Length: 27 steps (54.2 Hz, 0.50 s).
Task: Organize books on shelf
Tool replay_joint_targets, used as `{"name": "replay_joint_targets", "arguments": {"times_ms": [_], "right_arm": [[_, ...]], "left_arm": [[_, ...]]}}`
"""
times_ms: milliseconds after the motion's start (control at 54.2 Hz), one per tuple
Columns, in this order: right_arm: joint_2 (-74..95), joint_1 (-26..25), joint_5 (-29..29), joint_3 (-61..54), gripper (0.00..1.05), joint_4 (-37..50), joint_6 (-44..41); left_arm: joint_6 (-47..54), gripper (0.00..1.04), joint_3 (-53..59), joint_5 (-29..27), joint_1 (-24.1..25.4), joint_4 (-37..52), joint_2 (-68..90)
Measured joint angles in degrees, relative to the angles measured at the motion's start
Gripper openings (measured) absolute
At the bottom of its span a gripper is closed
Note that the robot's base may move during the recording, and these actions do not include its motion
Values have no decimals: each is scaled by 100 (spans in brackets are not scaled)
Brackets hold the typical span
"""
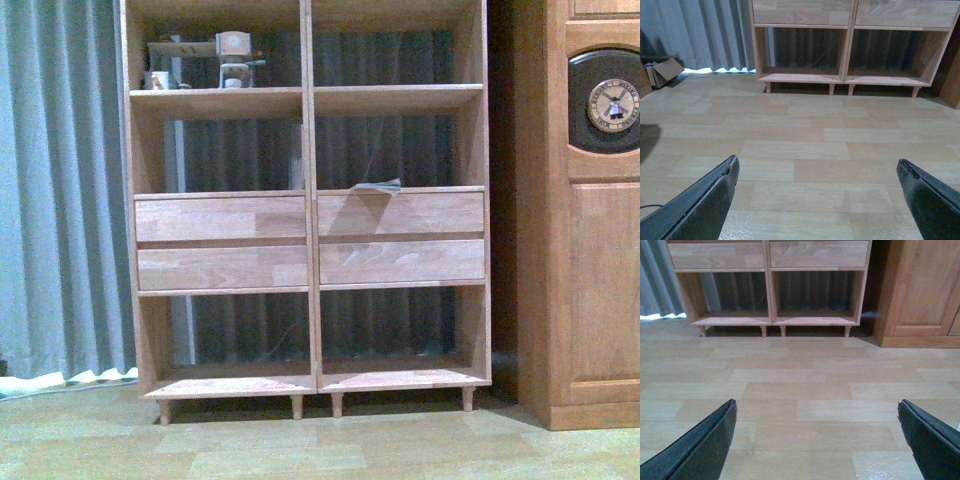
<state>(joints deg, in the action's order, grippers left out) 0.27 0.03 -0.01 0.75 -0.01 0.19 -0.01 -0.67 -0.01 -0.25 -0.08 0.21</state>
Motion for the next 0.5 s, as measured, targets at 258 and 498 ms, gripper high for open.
{"name": "replay_joint_targets", "arguments": {"times_ms": [258,498], "right_arm": [[0,0,0,0,98,0,0],[0,0,0,0,98,0,-2]], "left_arm": [[0,97,0,0,0,0,0],[0,97,0,0,0,0,0]]}}
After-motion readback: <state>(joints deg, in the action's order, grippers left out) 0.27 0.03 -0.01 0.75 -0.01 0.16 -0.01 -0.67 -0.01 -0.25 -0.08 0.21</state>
